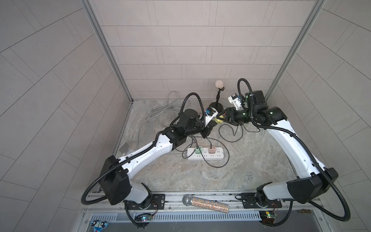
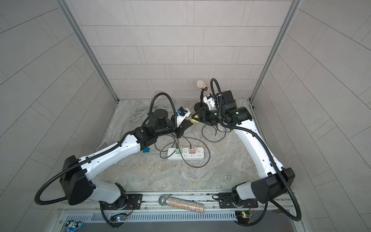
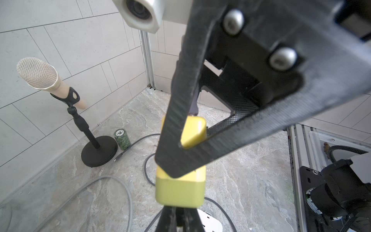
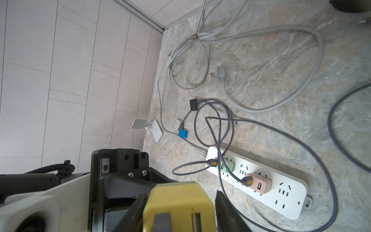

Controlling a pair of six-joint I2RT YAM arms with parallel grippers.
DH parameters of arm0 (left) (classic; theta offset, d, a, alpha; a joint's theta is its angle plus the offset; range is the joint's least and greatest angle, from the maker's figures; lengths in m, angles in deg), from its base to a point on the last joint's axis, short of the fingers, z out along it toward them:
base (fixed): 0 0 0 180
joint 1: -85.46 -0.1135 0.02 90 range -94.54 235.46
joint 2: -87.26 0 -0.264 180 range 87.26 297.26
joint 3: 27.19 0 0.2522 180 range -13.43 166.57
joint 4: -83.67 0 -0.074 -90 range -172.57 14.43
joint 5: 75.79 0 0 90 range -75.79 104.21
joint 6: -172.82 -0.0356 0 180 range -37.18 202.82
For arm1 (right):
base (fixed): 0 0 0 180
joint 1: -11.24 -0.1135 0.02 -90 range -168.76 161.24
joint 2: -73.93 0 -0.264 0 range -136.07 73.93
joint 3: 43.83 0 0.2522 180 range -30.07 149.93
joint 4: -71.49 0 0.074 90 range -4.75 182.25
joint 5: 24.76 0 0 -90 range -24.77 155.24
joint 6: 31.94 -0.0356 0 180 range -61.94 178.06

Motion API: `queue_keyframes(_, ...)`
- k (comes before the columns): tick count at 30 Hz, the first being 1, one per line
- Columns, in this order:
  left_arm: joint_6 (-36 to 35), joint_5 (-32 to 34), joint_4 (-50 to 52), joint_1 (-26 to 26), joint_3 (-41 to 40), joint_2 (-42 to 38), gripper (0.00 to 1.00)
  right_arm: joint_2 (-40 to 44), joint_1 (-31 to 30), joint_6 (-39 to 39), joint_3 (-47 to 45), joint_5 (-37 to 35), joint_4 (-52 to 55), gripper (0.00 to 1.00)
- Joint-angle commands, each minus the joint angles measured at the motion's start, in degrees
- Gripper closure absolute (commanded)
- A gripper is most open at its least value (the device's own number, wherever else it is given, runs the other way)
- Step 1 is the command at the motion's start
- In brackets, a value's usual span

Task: Charge mp3
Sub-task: Pick up the plug from the center of the board, then insert the plug into the socket.

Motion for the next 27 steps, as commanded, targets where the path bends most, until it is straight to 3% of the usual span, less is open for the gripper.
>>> queue_keyframes(1, -0.5, -1.2, -3.4, 0.3, -0.6, -0.6, 1.0, 0.3, 0.1, -0.5, -1.2, 1.2, -1.6, 0.54)
queue_keyframes(7, 0.2, -0.7, -5.8, 0.3, -2.0, -0.2, 1.0, 1.8, 0.1, -2.5, -3.1, 2.9, -2.3, 0.74)
queue_keyframes(10, 1.9, 0.5, -7.6, 0.1, -3.0, 0.1, 0.97, 3.2, 0.1, -4.2, -4.6, 2.0, -3.4, 0.9)
queue_keyframes(11, 2.6, 0.7, -7.8, 0.1, -3.1, 0.2, 0.91, 3.8, 0.1, -4.7, -4.9, 0.9, -3.4, 0.93)
queue_keyframes(14, 6.0, 3.8, -5.9, -0.4, -3.5, -0.5, 0.53, 5.8, 0.1, -3.8, -4.3, -11.0, 3.0, 1.0)
queue_keyframes(16, 8.7, 7.4, -3.8, -1.3, -4.6, -2.4, 0.42, 8.3, 0.3, -3.0, -5.2, -20.1, 7.0, 1.0)
queue_keyframes(18, 13.9, 9.1, -1.5, -4.2, -6.3, -5.8, 0.08, 11.9, 0.3, -3.3, -9.2, -26.7, 7.5, 1.0)
queue_keyframes(19, 16.2, 9.7, -0.8, -5.7, -7.4, -7.5, 0.01, 14.2, 0.3, -3.4, -12.3, -29.8, 7.0, 1.0)
queue_keyframes(23, 23.9, 10.6, 1.9, -12.1, -12.4, -17.1, 0.0, 20.9, -1.4, -4.0, -22.7, -36.2, 5.5, 1.0)
queue_keyframes(27, 25.2, 13.2, 9.9, -14.5, -12.0, -24.0, 0.01, 20.4, -11.8, -5.4, -29.8, -45.7, 3.0, 1.0)
